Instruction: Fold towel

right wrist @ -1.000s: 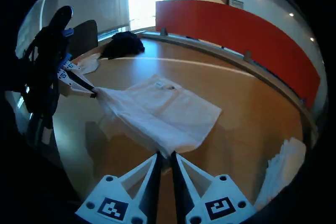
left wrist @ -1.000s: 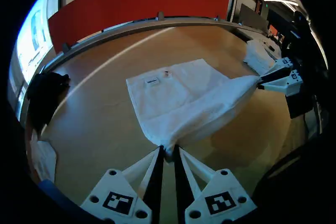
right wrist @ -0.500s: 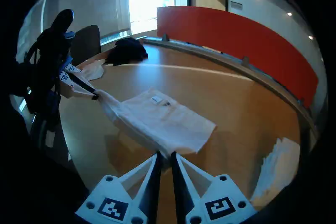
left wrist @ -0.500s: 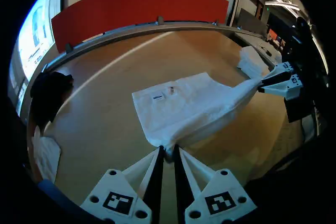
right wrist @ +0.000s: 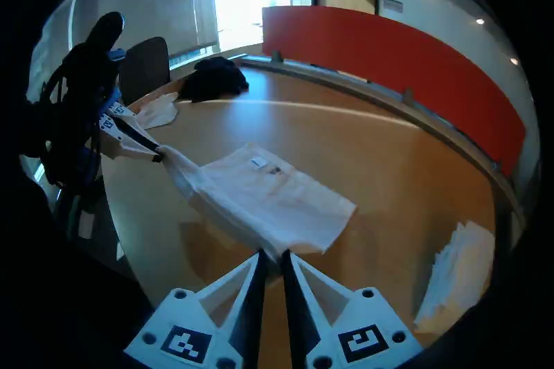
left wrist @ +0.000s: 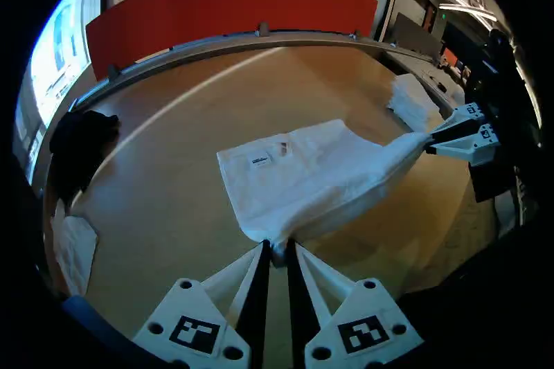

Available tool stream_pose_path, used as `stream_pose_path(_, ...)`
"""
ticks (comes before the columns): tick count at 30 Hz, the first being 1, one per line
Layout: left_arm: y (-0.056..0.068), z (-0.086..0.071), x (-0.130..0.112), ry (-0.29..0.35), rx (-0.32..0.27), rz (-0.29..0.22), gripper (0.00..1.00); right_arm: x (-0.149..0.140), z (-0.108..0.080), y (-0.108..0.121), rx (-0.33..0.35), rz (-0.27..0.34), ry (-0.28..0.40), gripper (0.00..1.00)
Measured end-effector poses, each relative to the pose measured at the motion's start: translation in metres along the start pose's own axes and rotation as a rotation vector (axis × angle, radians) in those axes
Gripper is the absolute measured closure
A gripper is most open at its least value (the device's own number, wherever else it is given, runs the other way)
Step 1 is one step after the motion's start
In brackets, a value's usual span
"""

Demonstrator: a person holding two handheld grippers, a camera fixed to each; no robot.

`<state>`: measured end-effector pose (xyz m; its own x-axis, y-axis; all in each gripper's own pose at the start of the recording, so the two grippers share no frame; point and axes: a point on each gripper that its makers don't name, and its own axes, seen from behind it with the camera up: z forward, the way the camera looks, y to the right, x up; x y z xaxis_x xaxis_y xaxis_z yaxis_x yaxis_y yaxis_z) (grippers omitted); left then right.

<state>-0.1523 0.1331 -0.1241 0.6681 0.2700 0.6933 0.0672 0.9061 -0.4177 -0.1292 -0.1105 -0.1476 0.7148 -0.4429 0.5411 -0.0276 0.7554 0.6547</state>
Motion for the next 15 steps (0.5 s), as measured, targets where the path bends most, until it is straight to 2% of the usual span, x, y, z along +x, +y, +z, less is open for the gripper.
stream_pose_path(8,-0.008,0.012,0.01,0.003,0.013,0.014,0.83,0.0,0.01,0.01,-0.003,-0.008,-0.021,0.84)
stream_pose_path(15,-0.019,0.032,0.028,0.014,0.027,0.02,0.83,0.002,0.029,0.031,-0.019,0.007,-0.046,0.84)
